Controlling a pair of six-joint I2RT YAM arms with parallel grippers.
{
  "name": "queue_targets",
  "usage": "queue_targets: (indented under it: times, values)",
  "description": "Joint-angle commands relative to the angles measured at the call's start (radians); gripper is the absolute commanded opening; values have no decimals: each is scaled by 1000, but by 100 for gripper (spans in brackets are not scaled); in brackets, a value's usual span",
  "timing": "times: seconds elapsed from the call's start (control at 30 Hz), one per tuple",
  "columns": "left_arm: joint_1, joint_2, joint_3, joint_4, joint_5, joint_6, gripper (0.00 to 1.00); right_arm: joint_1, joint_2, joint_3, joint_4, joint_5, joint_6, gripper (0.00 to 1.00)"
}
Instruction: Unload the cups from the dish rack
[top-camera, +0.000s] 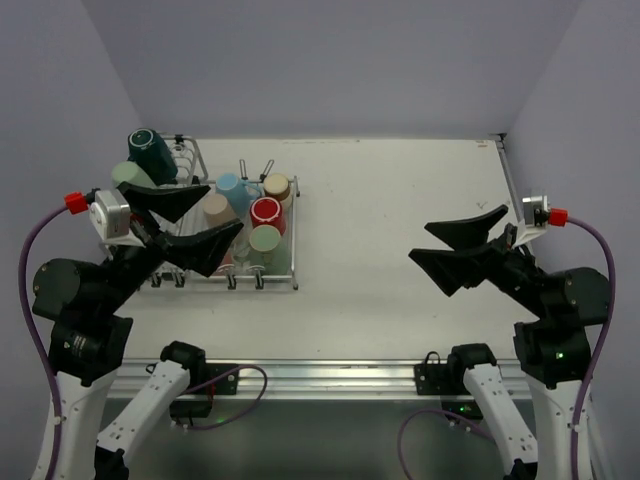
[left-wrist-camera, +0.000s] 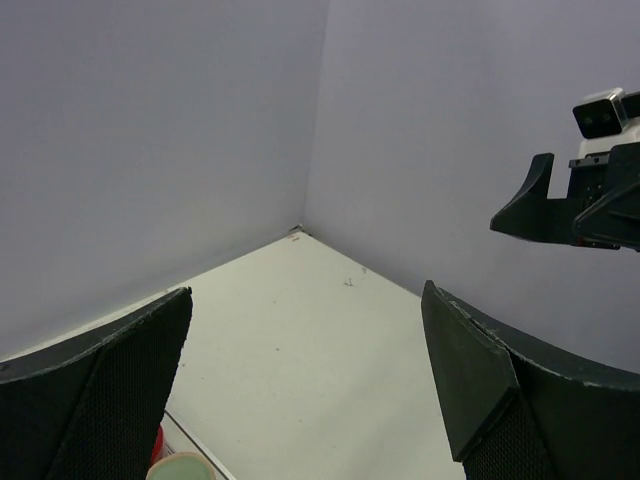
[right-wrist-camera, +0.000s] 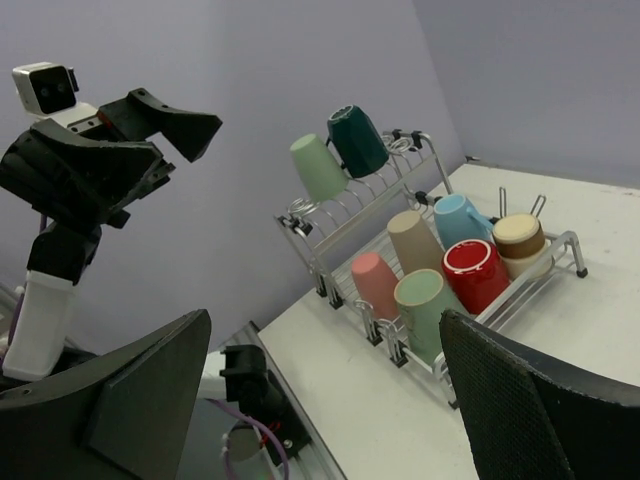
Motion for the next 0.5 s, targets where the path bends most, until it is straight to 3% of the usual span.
queue_targets:
  times: [0.0,0.3,0.4,0.43,0.47]
  values:
    - [4,-10,-1,-18,55,3,100,-3,-14,26,-15,-44,32,99]
    - [4,-65,-73,-87,18,-22,100,0,43,39,-50,-56,-60,99]
    - [4,-64,-79,-115,17,-31,100,63,99,29,-27,-19,-101,99]
    - [4,-64,-84,-127,14,-26,100,160,121,37,-62,17,-156,99]
    - [4,-64,-88,-139,6,-22,100,225,145,49,-88,150,-195,99]
